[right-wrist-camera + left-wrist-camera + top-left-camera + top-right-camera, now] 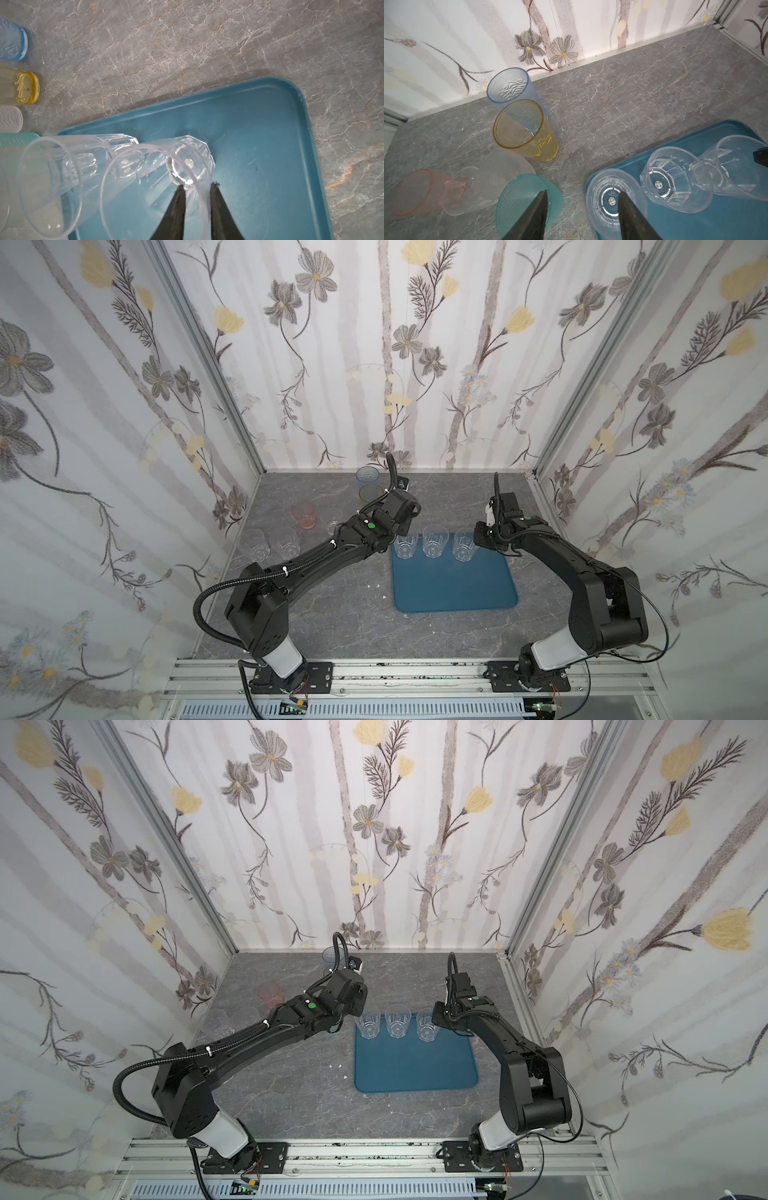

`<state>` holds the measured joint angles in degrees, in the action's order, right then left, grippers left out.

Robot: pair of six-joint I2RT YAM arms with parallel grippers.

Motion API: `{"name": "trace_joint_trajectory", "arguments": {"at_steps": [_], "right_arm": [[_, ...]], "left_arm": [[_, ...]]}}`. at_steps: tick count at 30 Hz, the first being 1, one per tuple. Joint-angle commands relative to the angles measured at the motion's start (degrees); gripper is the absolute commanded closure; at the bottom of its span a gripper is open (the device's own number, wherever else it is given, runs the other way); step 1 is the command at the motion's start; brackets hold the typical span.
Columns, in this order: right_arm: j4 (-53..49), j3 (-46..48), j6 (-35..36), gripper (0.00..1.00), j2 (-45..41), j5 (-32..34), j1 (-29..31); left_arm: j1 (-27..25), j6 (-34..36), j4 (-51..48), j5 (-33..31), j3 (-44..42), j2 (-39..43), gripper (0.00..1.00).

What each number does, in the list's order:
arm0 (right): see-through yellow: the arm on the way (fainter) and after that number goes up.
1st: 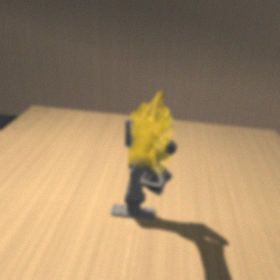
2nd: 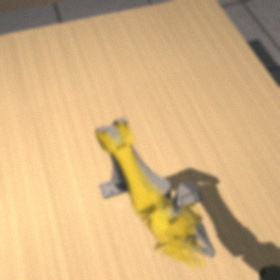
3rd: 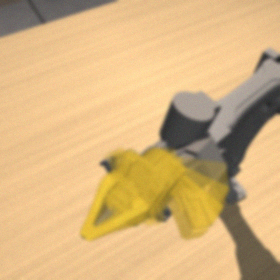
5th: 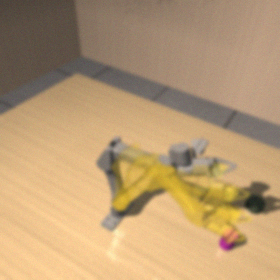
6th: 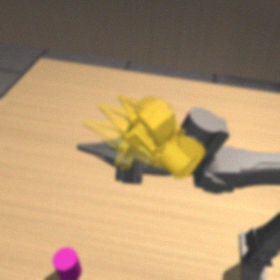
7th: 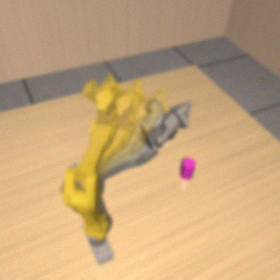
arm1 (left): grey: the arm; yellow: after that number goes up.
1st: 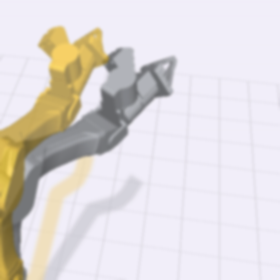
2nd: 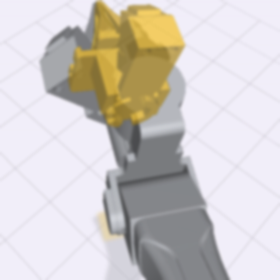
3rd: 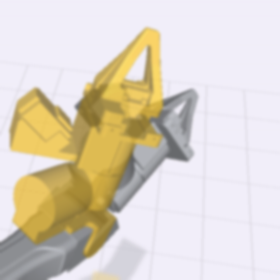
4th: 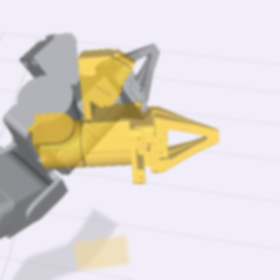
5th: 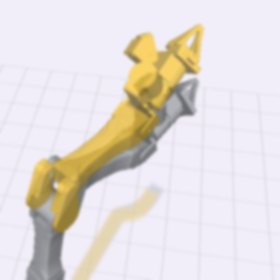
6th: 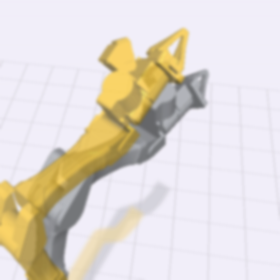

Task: Place the glasses into the tray
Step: 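Lower the glass onto the tray with the left gripper while the right gripper steadies it, then move the left gripper back over a clear glass near the pink cup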

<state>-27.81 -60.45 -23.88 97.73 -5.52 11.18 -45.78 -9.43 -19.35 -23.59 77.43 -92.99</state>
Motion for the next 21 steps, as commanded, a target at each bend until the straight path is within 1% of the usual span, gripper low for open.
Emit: {"name": "trace_joint_trajectory", "arguments": {"at_steps": [1, 2, 14, 21], "right_arm": [[1.9, -1.3, 0.7, 0.81, 1.1, 1.9, 0.1], [2.0, -1.6, 0.6, 0.83, 1.4, 1.8, 0.2], [3.1, -3.8, 0.4, 0.89, 3.6, 4.3, 0.9], [2.9, -4.4, 0.6, 0.9, 3.9, 5.5, 1.2]], "left_arm": [[0.4, -0.5, 2.6, -1.5, -0.7, 0.8, 0.44], [0.6, -0.4, 2.7, -1.7, -0.8, 0.8, 0.44], [1.4, -0.3, 3.3, -1.5, -1.4, 1.1, 0.43], [1.6, -0.3, 3.4, -1.5, -1.5, 1.2, 0.43]]}}
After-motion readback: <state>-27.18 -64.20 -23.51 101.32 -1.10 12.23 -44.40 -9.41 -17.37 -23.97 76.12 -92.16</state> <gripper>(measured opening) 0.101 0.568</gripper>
